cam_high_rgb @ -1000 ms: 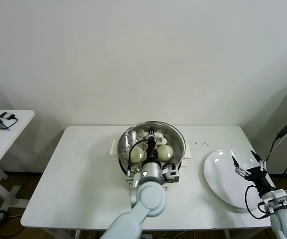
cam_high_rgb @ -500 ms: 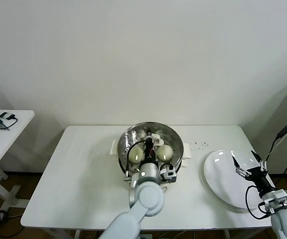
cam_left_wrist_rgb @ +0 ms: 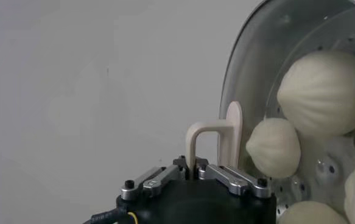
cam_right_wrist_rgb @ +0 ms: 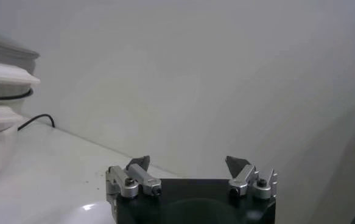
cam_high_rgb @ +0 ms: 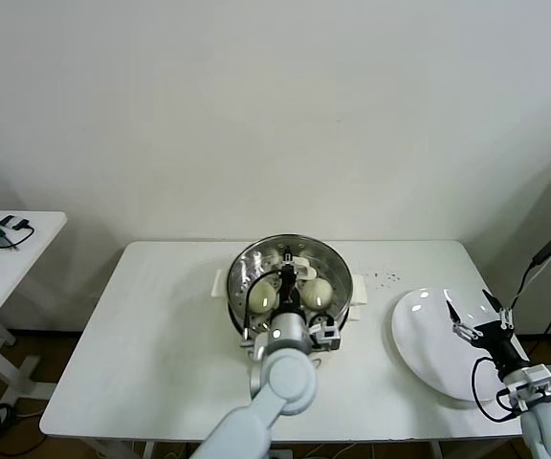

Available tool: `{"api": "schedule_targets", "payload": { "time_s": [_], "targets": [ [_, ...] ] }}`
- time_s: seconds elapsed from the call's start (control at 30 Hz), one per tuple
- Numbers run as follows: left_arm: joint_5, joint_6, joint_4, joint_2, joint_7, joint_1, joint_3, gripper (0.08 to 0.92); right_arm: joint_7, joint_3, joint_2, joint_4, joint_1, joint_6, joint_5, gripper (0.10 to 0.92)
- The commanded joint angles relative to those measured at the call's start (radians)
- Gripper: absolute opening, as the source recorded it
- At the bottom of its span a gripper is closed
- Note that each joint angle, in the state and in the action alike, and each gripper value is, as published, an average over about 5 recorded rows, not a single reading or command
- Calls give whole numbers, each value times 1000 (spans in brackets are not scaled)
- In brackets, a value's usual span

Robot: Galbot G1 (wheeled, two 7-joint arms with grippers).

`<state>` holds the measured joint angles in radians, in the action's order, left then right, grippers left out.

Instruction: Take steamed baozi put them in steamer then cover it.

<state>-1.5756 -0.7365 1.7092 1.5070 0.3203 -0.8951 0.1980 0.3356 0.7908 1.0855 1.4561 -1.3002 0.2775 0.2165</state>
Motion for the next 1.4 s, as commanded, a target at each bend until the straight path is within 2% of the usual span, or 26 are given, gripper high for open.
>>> {"api": "schedule_targets", "payload": {
  "time_s": [0.03, 0.1, 0.4, 0.63, 0.83, 1.07, 1.17, 1.4],
  "targets": [
    [-15, -6, 12, -6, 25, -15, -11, 162, 0, 2, 0, 3, 1, -2, -3, 823],
    [-13, -5, 16, -8, 28, -17, -10, 190, 1, 2, 0, 3, 1, -2, -3, 823],
    [14, -18, 70, -36, 29, -26, -1, 441, 3, 5, -2, 8, 1, -20, -11, 823],
    [64, -36, 181, -91, 32, -71, 12, 649, -15, 6, -8, 38, 3, -92, -24, 823],
    [91, -38, 278, -135, 36, -127, 1, 789, -25, -1, -10, 55, 9, -130, -26, 823],
    [168, -42, 413, -217, 31, -182, -36, 823, -38, -16, -6, 66, 14, -142, -15, 823],
    [231, -42, 474, -260, -2, -212, -73, 823, -39, -20, -3, 65, 17, -141, -22, 823],
    [473, 45, 513, -328, -246, -271, -220, 823, -37, -25, 0, 62, 18, -135, -33, 823]
  ]
}}
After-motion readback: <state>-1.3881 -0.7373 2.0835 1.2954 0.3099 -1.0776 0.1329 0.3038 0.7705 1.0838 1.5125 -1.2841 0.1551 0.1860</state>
